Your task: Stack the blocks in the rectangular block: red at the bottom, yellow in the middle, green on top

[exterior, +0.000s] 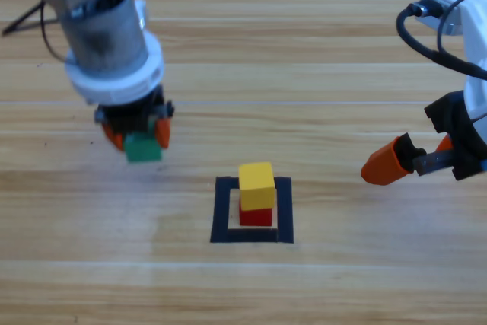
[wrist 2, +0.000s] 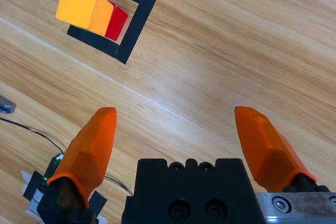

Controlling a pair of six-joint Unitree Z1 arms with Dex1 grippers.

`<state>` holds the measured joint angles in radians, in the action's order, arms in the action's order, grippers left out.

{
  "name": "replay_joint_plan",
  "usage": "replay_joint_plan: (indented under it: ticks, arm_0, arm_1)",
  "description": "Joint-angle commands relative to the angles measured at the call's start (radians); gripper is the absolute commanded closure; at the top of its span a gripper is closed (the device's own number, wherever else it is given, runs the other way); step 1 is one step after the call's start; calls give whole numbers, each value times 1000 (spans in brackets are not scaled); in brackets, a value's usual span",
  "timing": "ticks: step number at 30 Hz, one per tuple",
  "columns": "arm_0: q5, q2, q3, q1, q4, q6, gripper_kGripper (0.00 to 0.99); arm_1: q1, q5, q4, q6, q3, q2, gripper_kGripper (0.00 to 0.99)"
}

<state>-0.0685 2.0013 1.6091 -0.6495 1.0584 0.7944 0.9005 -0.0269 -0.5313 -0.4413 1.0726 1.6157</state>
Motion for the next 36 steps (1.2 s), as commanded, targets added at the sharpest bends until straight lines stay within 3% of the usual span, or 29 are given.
replay_joint_plan:
  ticks: [1, 6, 19, 36]
  arm_0:
    - [12, -16, 11, 19, 23, -112, 990]
    - [68, -21, 48, 1, 23, -227, 990]
    - [96, 31, 166, -153, 54, -366, 990]
    - [29, 145, 336, -239, 184, 60, 990]
  arm_1:
    - [-18, 1, 14, 1, 7, 39, 0]
    - [-18, -1, 14, -2, 4, 39, 0]
    - [-18, -21, 7, -17, -8, 23, 0]
    - [-29, -36, -6, -20, -5, 23, 0]
